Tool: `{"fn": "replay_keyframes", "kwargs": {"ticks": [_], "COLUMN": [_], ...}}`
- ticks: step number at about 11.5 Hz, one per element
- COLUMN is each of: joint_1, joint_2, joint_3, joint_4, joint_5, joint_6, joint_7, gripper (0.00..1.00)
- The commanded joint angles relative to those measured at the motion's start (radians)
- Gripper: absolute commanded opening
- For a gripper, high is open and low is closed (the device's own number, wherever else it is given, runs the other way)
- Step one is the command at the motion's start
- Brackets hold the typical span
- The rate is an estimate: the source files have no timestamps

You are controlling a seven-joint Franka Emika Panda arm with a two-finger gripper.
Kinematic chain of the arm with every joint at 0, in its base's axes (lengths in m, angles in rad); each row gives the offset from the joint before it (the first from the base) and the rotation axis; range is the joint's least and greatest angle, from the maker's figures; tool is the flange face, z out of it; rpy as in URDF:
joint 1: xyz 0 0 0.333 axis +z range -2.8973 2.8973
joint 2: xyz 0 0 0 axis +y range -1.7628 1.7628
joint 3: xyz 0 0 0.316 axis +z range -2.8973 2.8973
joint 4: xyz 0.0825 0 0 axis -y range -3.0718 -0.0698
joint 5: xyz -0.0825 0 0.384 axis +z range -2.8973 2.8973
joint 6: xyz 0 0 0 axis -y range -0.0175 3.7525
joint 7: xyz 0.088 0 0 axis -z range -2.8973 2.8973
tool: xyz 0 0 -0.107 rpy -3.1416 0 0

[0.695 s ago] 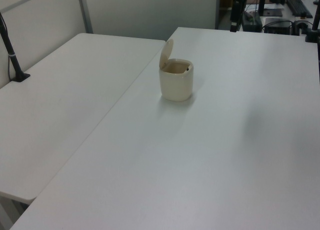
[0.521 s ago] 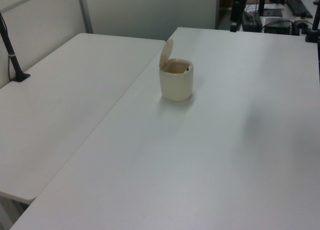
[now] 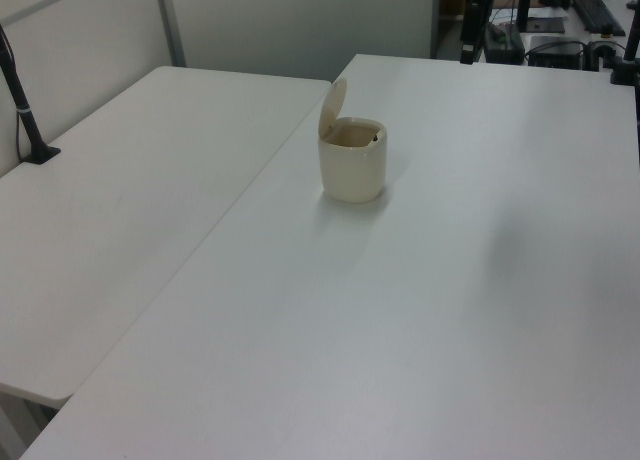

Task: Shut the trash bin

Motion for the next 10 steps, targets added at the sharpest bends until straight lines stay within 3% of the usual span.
{"fn": "replay_keyframes", "kwargs": {"ticks": [1, 10], "joint_1": [-0.002, -0.008], "joint_2": [-0.019, -0.019], "joint_3": [0.005, 0.005], "joint_4": [-0.018, -0.016], "joint_5": [0.004, 0.006], "joint_6": [-0.018, -0.016], "joint_7": [-0.016, 0.001], "gripper": [1.00, 1.00]}}
